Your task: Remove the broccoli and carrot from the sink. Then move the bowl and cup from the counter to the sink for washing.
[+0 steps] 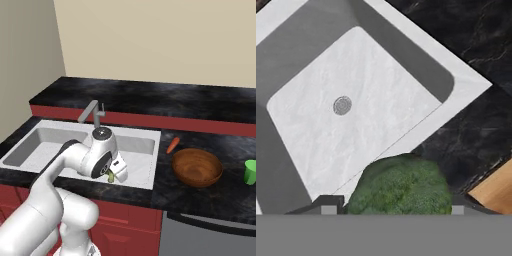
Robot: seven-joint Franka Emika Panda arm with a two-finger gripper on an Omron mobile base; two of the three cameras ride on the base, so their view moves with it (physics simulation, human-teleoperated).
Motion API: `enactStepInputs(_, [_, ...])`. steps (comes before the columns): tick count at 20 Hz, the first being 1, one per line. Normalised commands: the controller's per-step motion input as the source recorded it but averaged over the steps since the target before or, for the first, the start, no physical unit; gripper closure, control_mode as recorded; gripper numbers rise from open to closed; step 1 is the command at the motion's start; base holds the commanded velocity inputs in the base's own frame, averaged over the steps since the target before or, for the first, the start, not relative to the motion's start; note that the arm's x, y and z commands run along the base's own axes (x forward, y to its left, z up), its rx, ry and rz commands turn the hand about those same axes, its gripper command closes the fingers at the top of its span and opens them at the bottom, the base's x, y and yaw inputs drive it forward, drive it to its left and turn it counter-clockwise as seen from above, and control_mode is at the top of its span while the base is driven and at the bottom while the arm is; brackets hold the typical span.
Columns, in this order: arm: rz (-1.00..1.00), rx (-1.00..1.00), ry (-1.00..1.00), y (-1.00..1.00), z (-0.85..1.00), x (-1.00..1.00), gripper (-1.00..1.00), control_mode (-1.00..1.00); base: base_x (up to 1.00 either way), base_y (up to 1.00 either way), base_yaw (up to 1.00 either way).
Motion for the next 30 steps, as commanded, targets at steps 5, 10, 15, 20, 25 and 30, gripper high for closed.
enactStepInputs(5, [0.00, 0.00, 0.00, -0.46, 0.00, 0.05, 1.00, -1.00, 0.00, 0.00, 0.00])
enactStepInputs(10, [0.00, 0.00, 0.01, -0.46, 0.00, 0.07, 1.00, -1.00, 0.00, 0.00, 0.00])
enactStepInputs(15, [0.00, 0.00, 0.00, -0.45, -0.01, 0.07, 1.00, -1.00, 0.00, 0.00, 0.00])
enactStepInputs(20, [0.00, -0.02, 0.00, -0.40, 0.00, 0.07, 1.00, -1.00, 0.00, 0.00, 0.00])
enactStepInputs(25, [0.00, -0.03, 0.00, -0.39, -0.06, 0.04, 1.00, -1.00, 0.00, 0.00, 0.00])
enactStepInputs(30, [0.00, -0.05, 0.00, -0.38, -0.13, 0.05, 1.00, -1.00, 0.00, 0.00, 0.00])
